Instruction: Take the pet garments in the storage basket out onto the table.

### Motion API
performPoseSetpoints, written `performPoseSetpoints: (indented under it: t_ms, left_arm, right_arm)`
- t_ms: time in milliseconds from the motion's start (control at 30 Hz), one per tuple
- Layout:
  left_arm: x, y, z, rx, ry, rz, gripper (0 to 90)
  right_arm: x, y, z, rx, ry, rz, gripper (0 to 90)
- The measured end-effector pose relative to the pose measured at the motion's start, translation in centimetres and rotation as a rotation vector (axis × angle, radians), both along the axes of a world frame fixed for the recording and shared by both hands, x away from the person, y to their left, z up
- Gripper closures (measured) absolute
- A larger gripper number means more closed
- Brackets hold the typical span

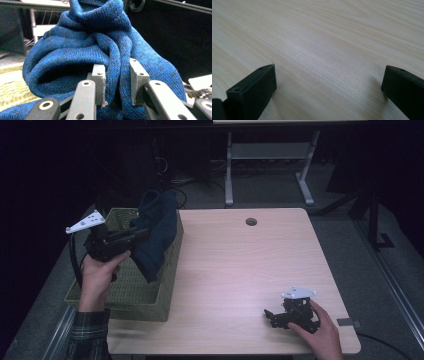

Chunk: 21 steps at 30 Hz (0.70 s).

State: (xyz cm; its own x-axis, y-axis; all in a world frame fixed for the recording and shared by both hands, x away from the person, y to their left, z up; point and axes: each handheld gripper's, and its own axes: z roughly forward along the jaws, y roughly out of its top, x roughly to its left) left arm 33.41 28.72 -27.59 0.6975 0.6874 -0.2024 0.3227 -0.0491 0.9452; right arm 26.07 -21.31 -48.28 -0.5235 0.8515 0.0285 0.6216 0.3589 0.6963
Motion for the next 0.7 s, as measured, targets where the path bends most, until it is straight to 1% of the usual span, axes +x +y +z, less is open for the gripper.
performPoseSetpoints:
  t_ms: [100,267,367,700]
  left_arm:
    - [0.0,-1.1,0.5,-0.009,-0.014,-0.027,69.9]
    - [0.2,-2.7,0.9,-0.013,-0.027,-0.065,69.9]
    - [0.3,-3.8,1.1,-0.020,-0.031,-0.091,69.9]
    - [0.7,-7.2,1.2,-0.017,-0.040,-0.165,69.8]
  right_arm:
    - [0.0,0.0,0.0,0.000,0.000,0.000,0.0]
    - [0.0,0.0,0.0,0.000,0.000,0.000,0.0]
    - [0.0,0.0,0.0,0.000,0.000,0.000,0.0]
    - [0.0,0.0,0.0,0.000,0.002,-0.001,0.0]
